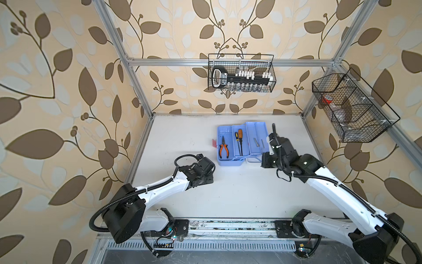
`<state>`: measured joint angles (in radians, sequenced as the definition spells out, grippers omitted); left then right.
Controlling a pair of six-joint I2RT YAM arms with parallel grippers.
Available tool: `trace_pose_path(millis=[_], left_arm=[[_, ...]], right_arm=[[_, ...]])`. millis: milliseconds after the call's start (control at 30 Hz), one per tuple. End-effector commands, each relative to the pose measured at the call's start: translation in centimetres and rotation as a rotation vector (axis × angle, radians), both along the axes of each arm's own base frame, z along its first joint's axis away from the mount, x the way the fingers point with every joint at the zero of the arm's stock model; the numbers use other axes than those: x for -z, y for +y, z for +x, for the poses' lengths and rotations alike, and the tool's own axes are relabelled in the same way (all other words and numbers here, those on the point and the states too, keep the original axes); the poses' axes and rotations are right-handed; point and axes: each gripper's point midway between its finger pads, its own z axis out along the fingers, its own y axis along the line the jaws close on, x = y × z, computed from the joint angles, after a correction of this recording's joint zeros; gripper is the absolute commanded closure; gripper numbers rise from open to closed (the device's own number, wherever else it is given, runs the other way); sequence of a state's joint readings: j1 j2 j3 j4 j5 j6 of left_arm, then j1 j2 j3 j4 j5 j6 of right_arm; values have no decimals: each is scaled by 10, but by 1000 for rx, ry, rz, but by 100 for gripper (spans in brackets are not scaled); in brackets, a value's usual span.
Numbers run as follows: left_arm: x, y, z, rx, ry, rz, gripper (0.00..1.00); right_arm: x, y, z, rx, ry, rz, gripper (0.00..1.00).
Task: Pack the tool kit
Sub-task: 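Lift the gold hex key and lower it into the upper box tray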
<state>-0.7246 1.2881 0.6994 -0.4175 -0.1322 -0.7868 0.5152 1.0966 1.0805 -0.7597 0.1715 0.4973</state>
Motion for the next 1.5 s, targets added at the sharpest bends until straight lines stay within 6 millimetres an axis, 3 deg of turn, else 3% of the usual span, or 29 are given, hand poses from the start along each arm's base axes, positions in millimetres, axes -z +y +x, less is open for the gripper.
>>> trace_pose_path(millis=[0, 100, 167, 267, 500, 700, 900, 1000, 1100, 1267, 1333, 1400, 1467], left_arm=[[-3, -5, 5, 5, -7, -27, 50], [3, -4, 3, 5, 9, -23, 51], [4, -4, 2, 5, 17, -22, 51], [8, -5, 2, 1, 21, -29, 51], [17, -11, 4, 8, 48, -34, 51], [25, -7, 8, 4, 61, -1, 52], [28, -6, 12, 0, 69, -5, 53], [38, -5, 13, 1, 98, 11, 54], [39, -8, 15, 7, 108, 5, 60], [42, -10, 16, 7, 116, -8, 61], [41, -11, 15, 12, 116, -13, 58], [41, -10, 15, 13, 113, -19, 49], [39, -9, 15, 7, 107, -24, 43]], right_arm=[[-9, -21, 4, 18, 16, -43, 100], [-30, -37, 31, 76, -47, -46, 100], [-32, -47, 50, 113, -54, -69, 100], [-40, -45, 85, 120, -117, -62, 100], [-11, -29, 161, 81, -96, -94, 100], [18, -27, 203, 70, -27, -187, 100], [45, -38, 221, 82, 50, -273, 100], [59, -40, 224, 82, 74, -282, 100], [72, -43, 225, 78, 99, -303, 100], [81, -48, 227, 81, 123, -306, 100], [78, -49, 227, 84, 122, -297, 93], [72, -47, 225, 83, 112, -278, 79], [61, -43, 222, 80, 96, -244, 76]])
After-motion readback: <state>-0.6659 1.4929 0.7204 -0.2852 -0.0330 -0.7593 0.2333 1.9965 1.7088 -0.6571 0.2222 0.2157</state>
